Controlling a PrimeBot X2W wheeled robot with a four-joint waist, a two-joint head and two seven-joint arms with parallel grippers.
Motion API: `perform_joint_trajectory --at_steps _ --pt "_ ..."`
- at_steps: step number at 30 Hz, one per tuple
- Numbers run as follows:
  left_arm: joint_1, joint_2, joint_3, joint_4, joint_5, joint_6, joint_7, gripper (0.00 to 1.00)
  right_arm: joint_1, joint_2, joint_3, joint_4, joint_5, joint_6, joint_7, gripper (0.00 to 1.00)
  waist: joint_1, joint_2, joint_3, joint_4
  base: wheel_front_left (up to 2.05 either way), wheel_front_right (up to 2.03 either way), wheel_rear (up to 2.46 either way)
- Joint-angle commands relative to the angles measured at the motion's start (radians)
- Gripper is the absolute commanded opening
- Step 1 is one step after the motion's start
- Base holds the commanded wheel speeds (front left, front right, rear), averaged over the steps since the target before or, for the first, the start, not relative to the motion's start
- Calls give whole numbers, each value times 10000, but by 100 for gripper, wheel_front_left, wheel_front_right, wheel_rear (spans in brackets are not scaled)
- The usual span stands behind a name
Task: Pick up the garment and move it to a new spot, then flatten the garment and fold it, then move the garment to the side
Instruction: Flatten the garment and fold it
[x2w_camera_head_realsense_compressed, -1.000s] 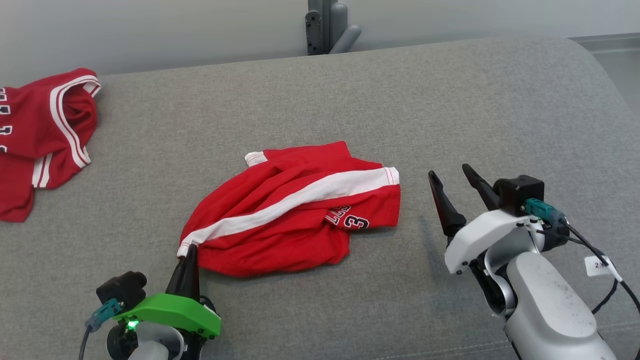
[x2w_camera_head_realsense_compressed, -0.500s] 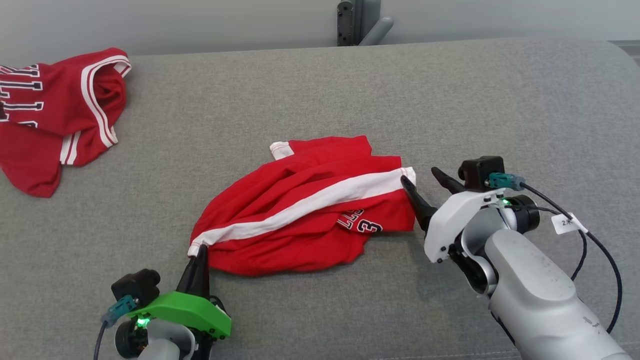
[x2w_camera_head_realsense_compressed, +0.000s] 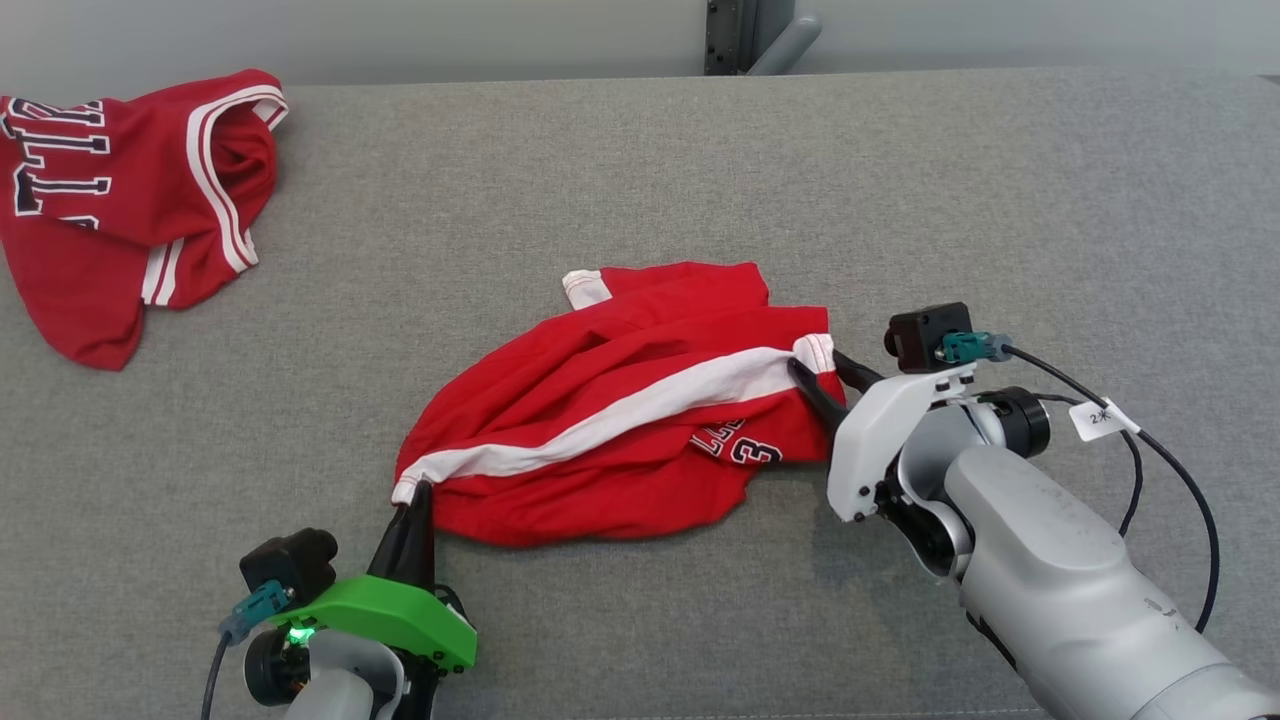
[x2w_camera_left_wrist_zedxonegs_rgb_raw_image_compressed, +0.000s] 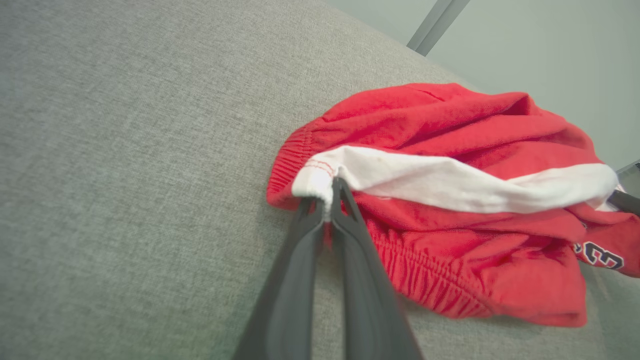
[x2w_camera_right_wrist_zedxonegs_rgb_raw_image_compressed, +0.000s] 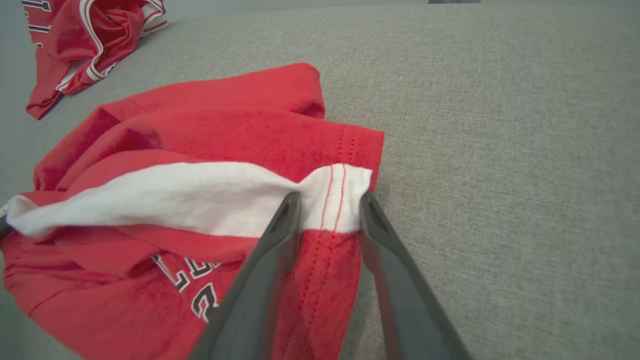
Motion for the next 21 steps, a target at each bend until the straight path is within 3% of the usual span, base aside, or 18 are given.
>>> perform_joint_trajectory --at_steps 1,3,5,9,21 --pt "-84 6 -4 -16 -45 -35 1 0 -140 -79 164 59 138 -3 -128 43 0 0 -6 -21 0 0 0" --pt "-80 4 -4 -18 -44 -35 1 0 -183 -110 253 74 209 -3 -185 40 0 0 -5 -30 0 0 0" --pt "-93 4 0 -24 -51 -36 1 0 -242 -128 430 134 359 -3 -277 30 0 0 6 -50 0 0 0" --pt "-155 18 33 -47 -34 -36 1 0 -406 -208 762 230 634 -3 -445 0 0 0 28 -90 0 0 0" --pt "-267 120 247 -1327 229 -37 1 0 -196 -780 1271 -417 1294 -3 -2028 0 0 0 -319 -550 0 0 0"
